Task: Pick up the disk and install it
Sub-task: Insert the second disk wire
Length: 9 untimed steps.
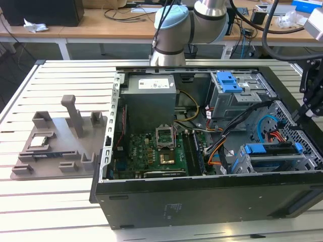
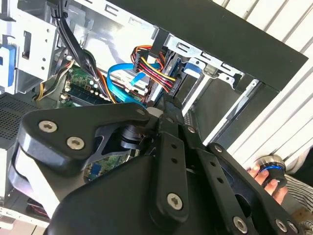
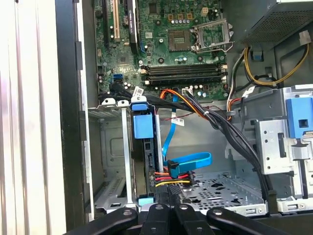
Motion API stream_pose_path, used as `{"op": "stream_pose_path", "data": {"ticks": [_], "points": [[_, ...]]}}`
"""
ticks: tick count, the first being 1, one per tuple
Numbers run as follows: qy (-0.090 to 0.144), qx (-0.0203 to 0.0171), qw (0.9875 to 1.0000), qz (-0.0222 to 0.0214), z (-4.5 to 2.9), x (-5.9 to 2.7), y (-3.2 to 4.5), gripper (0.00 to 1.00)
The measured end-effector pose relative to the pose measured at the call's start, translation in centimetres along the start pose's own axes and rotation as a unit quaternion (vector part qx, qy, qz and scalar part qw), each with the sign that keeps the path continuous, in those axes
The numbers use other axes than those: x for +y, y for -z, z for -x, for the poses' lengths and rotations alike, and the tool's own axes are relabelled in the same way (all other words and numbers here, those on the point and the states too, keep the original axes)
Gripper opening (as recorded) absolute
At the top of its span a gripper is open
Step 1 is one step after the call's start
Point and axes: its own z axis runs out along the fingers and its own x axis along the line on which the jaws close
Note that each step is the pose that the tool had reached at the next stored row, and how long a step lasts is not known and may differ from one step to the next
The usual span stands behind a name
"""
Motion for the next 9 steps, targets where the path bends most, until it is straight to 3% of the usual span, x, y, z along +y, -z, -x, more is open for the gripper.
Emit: {"op": "stream_pose_path", "data": {"ticks": [3, 5, 7, 9], "points": [[0.0, 0.0, 1.0, 0.0, 0.0, 0.0, 0.01, 0.17], [0.0, 0.0, 1.0, 0.0, 0.0, 0.0, 0.01, 0.3], [0.0, 0.0002, 1.0, -0.0001, 0.0, 0.11, 0.01, 0.3], [0.0, -0.0004, 1.0, 0.0, 0.08, 1.06, -0.41, 0.3]]}}
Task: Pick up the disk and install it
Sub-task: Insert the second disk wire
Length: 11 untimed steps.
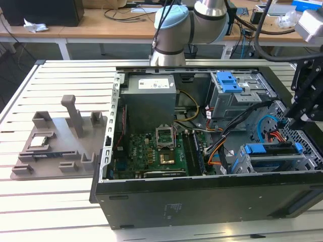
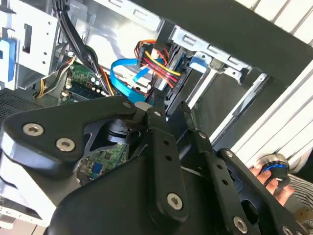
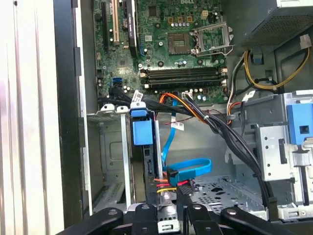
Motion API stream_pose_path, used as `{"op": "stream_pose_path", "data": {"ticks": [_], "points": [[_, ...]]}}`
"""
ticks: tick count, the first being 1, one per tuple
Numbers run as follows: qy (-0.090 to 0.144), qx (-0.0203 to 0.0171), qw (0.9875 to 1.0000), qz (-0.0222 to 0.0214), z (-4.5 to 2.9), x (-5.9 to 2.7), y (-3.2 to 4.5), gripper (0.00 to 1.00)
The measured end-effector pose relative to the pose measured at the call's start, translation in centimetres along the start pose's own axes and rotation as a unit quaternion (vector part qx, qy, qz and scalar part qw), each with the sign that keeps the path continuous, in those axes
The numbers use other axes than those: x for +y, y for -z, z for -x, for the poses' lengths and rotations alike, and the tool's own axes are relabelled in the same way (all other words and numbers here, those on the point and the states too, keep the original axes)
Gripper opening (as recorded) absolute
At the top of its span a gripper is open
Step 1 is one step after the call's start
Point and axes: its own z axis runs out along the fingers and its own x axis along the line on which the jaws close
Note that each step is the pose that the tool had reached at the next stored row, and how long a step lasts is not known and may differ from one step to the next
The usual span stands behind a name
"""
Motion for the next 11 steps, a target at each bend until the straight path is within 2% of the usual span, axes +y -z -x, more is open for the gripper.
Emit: {"op": "stream_pose_path", "data": {"ticks": [1, 6, 11], "points": [[0.0, -0.0014, 1.0, 0.0001, 0.01, 0.73, -0.48, 0.3], [0.0, -0.0036, 1.0, 0.0003, 0.01, 0.81, -1.52, 0.3], [0.0, -0.0036, 1.0, 0.0003, 0.01, 0.8, -1.6, 0.3]]}}
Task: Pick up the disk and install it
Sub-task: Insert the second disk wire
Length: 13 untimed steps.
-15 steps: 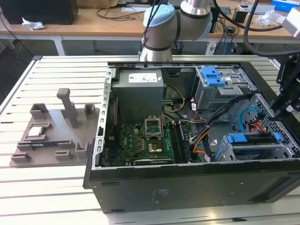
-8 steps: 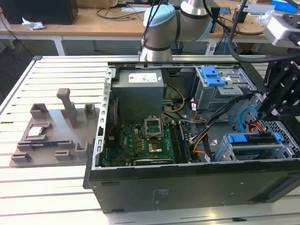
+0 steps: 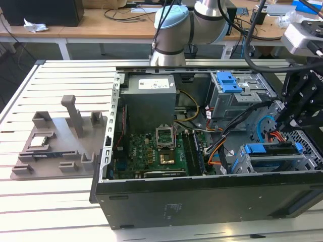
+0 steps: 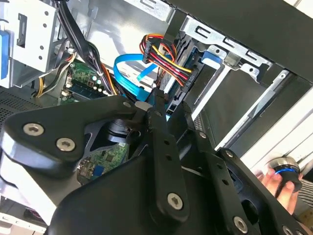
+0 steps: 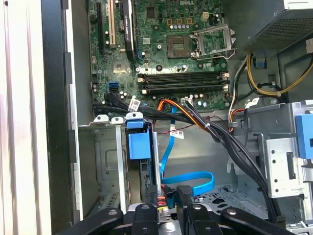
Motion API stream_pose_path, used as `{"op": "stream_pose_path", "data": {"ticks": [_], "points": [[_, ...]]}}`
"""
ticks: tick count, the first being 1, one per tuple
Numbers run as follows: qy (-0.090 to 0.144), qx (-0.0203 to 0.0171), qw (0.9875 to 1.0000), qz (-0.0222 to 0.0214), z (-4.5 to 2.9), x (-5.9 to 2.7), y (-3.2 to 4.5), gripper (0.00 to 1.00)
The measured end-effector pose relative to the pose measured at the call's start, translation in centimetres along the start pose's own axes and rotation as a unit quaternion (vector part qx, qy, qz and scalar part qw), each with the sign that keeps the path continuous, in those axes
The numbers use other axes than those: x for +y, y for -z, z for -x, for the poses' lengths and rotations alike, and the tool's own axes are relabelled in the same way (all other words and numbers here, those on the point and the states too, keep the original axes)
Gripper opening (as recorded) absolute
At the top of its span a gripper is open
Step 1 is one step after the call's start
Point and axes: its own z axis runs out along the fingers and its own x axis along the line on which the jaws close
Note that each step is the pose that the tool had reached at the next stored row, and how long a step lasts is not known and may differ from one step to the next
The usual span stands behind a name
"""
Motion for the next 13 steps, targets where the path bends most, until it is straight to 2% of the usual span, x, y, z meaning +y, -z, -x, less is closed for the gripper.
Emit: {"op": "stream_pose_path", "data": {"ticks": [2, 4, 9, 13], "points": [[0.0, 0.0, 1.0, 0.0, 0.0, 0.0, 0.0, 0.28], [0.0, 0.0, 1.0, 0.0, 0.0, 0.0, -0.01, 0.16], [0.0, -0.0002, 1.0, 0.0, -0.03, 0.0, -0.03, 0.16], [0.001, 0.002, 1.0, 0.0004, -0.66, -0.01, -0.36, 0.16]]}}
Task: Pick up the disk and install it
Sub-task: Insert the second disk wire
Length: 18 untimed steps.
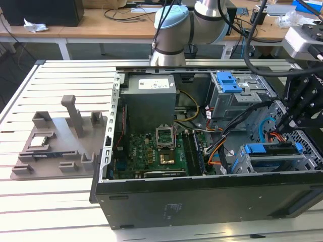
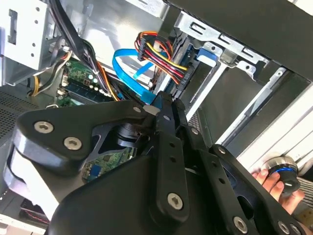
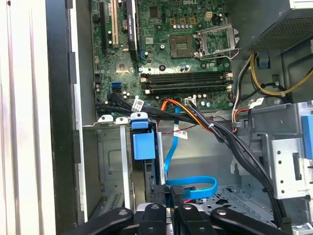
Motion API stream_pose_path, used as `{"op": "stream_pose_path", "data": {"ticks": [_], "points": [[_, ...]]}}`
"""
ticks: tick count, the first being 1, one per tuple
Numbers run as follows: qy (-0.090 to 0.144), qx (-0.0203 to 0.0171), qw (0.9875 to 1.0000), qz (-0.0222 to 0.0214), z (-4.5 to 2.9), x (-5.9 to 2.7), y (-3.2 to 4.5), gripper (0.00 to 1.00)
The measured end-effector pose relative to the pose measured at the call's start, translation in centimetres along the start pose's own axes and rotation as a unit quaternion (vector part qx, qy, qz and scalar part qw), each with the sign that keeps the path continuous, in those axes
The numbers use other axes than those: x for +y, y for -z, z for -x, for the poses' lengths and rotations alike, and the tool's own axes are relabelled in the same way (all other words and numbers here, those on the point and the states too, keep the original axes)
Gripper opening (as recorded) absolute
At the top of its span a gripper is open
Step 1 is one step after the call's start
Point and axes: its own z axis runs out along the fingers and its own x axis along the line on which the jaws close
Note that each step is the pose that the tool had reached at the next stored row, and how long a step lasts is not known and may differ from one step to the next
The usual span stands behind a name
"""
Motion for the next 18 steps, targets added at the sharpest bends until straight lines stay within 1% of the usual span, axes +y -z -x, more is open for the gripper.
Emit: {"op": "stream_pose_path", "data": {"ticks": [2, 3, 5, 6, 8, 10, 11, 18], "points": [[0.0, 0.0002, 1.0, 0.0005, -0.3, -0.03, -0.22, 0.16], [0.001, 0.0003, 1.0, 0.0012, -0.69, -0.07, -0.46, 0.16], [0.001, 0.0003, 1.0, 0.0018, -1.03, -0.11, -0.85, 0.16], [0.002, 0.0005, 1.0, 0.0021, -1.11, -0.07, -1.25, 0.16], [0.007, 0.0009, 1.0, 0.0022, -1.09, -0.07, -1.5, 0.16], [0.02, 0.0018, 0.9998, 0.0026, -1.02, -0.08, -1.58, 0.16], [0.023, 0.002, 0.9997, 0.0027, -0.99, -0.09, -1.6, 0.16], [0.024, 0.0014, 0.9997, 0.003, -0.84, -0.21, -1.93, 0.16]]}}
